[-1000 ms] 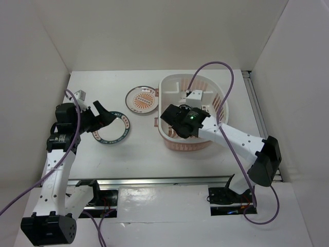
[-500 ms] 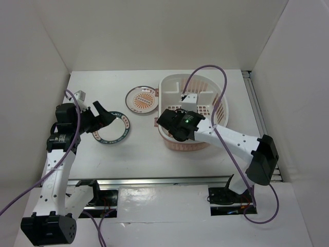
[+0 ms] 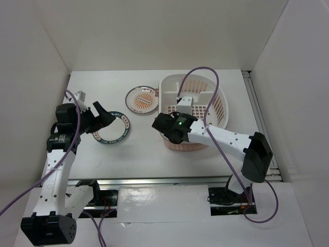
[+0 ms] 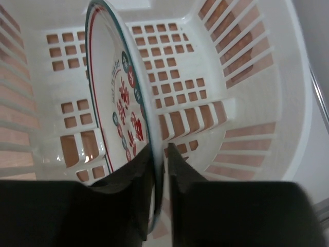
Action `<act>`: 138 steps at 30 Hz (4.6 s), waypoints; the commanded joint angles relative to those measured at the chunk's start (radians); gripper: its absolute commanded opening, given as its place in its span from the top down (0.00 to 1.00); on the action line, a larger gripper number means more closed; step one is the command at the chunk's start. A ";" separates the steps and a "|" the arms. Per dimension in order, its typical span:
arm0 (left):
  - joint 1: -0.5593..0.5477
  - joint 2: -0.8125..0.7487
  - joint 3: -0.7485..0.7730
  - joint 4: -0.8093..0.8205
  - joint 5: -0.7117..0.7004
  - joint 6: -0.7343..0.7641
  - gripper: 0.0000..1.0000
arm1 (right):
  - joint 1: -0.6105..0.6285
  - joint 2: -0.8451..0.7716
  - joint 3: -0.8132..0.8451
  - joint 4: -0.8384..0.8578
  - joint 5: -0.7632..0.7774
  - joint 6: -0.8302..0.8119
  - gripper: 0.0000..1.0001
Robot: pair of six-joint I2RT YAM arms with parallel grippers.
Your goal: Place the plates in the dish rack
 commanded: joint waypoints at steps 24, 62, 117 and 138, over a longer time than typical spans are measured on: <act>-0.002 0.029 0.033 0.022 0.023 0.031 0.00 | 0.114 -0.006 0.198 -0.180 0.033 0.133 0.09; 0.084 1.328 0.810 0.367 0.204 -0.091 0.04 | 0.395 -0.520 -0.089 0.504 -0.237 -0.659 0.00; 0.148 0.857 0.803 0.115 -0.074 -0.121 1.00 | 0.243 -0.436 -0.058 0.769 -0.411 -0.773 0.00; 0.053 0.155 0.335 0.364 0.433 -0.147 1.00 | -0.445 0.040 0.290 1.017 -1.659 -0.586 0.00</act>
